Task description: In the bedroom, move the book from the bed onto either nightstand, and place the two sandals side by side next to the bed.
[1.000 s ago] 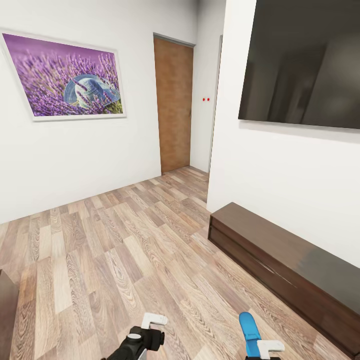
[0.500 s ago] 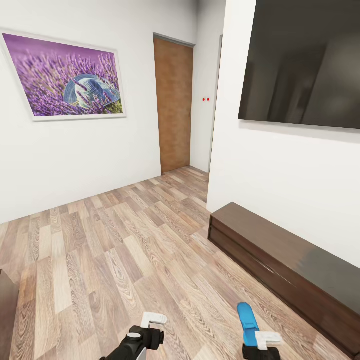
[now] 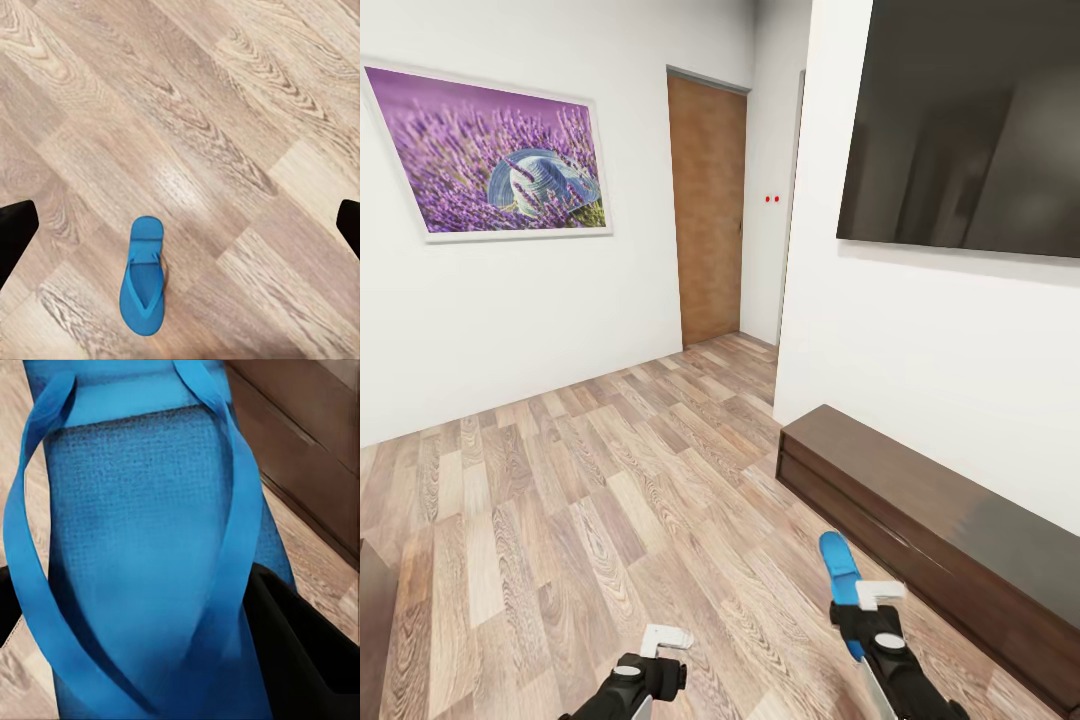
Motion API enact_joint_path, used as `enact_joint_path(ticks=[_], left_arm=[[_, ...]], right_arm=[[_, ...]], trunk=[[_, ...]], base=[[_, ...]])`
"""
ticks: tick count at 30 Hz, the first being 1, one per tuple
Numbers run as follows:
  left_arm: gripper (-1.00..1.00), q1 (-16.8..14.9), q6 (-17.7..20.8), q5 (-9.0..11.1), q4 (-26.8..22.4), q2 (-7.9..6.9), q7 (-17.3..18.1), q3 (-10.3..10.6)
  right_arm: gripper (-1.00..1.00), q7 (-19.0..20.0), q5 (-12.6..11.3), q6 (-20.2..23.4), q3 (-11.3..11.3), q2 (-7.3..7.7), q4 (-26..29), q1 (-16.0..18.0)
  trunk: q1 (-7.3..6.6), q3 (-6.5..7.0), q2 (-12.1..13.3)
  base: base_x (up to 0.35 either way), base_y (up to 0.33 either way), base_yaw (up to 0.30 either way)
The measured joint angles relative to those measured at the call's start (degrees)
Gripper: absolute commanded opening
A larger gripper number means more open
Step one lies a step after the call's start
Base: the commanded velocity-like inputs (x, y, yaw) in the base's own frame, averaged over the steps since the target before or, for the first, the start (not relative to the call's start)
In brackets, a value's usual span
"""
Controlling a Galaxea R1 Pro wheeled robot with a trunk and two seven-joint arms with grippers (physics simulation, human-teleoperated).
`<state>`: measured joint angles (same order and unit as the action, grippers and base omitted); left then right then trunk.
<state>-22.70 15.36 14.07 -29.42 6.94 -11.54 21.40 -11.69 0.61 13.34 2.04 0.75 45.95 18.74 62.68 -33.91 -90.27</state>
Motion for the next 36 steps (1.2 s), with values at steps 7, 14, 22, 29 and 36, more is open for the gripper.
enact_joint_path(ticks=[7,14,22,29,36], left_arm=[[1.0,-1.72,-2.0,0.34,5.91,-0.1,0.06,-0.34],[1.0,-2.22,-5.73,0.47,7.99,-0.17,0.05,-0.42],[1.0,-2.3,-7.48,3.58,8.33,-0.27,0.05,-0.33],[1.0,-2.25,-8.0,4.8,8.36,-0.3,0.05,-0.22],[1.0,-2.21,-8.13,5.11,8.37,-0.36,0.15,-0.2]], right_arm=[[-1.0,0.14,-0.05,6.15,0.15,-0.02,7.99,-1.63],[-1.0,0.22,-0.11,7.11,1.62,-0.03,8.97,-1.85],[-1.0,0.26,-0.08,7.26,2.23,0.05,9.06,-1.89],[-1.0,0.26,-0.06,7.2,2.27,0.13,9.13,-1.89],[-1.0,0.26,-0.04,7.18,2.38,0.08,9.24,-1.89]], trunk=[[0.0,0.0,0.0],[0.0,0.0,0.0],[0.0,0.0,0.0],[0.0,0.0,0.0],[1.53,-1.25,-2.79]], base=[[0.0,0.0,0.0],[0.0,0.0,0.0],[0.0,0.0,0.0],[0.0,0.0,0.0],[0.0,0.0,0.0]])
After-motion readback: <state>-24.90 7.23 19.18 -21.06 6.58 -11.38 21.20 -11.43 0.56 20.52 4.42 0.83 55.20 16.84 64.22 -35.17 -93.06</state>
